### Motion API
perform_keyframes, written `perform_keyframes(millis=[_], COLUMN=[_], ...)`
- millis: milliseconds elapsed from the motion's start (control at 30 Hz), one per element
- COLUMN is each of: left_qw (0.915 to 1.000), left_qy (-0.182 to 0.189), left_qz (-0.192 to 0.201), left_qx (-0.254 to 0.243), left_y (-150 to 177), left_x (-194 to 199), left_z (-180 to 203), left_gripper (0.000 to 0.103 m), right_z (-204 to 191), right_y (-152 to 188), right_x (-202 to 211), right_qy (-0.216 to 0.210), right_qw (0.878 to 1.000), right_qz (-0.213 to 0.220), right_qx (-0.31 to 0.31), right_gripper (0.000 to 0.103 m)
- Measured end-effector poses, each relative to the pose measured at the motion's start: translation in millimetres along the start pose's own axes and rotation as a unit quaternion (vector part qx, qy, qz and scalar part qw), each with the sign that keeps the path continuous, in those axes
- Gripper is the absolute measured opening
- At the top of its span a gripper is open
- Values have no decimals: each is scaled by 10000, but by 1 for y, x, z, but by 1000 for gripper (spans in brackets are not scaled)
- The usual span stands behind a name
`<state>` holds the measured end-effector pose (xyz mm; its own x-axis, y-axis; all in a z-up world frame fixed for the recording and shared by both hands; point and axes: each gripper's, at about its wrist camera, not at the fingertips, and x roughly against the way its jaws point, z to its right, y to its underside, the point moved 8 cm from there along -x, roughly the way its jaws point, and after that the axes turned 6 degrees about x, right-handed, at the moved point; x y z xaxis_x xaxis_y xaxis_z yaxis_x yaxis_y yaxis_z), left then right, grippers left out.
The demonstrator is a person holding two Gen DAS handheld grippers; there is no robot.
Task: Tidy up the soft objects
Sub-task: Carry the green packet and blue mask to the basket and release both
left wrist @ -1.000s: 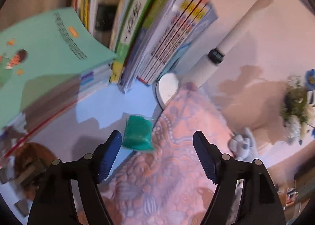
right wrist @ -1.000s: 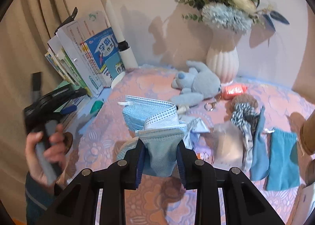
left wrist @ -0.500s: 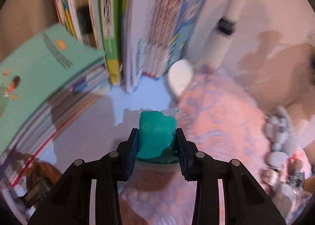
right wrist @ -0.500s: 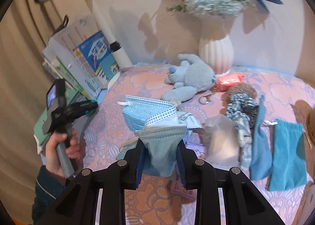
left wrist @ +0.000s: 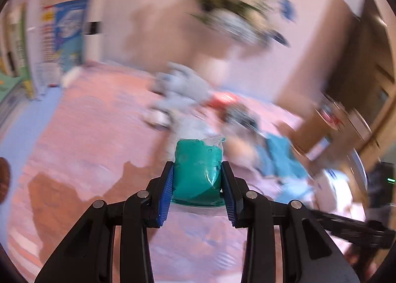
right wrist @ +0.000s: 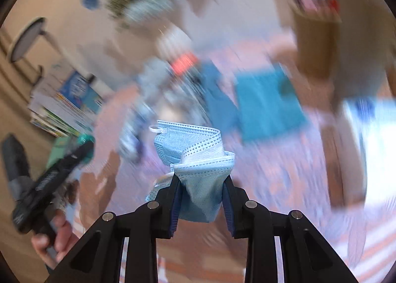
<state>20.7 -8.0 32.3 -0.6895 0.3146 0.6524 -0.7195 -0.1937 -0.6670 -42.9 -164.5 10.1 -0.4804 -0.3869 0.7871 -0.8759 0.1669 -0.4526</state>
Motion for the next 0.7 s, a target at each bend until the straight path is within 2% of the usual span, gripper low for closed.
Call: perform_keyframes(millis=[100,167,267,433,467,500,533,567,700], left_qw=[9992,9983,9977,9973,9971,9971,9969,9968,9965], left_qy=[45,144,199,233,231,229,244,264,249], left_qz=[-111,-167,-166,-258,-297,-311,-326,-328,-155], left_qx=[-377,-534,-632,-646,-654,-659,-666,-673,-778], left_y=[17,24,29,35,38,40,42,43,41], left_x=[-2,0,3,0,-2,-2,-1,0,13], left_z=[24,33,40,46,48,49,52,54,66], left_gripper=[34,34,34,34,34,34,34,34,34], right_z=[17,19,17,18,14,9,3,1,-6], right_y=[18,21,19,15,14,14,16,16,5], right_x=[-6,-3,5,-14,-16,-17,-20,-21,4], right_qy=[9,18,-2,302,471,569,602,660,417], right_qw=[9997,9996,9993,9977,9960,9941,9929,9925,9944], right_qz=[-237,-276,-107,-58,72,124,92,86,458], right_qx=[-98,81,356,605,754,914,1022,1024,852], right_gripper=[35,64,72,72,68,58,35,35,30])
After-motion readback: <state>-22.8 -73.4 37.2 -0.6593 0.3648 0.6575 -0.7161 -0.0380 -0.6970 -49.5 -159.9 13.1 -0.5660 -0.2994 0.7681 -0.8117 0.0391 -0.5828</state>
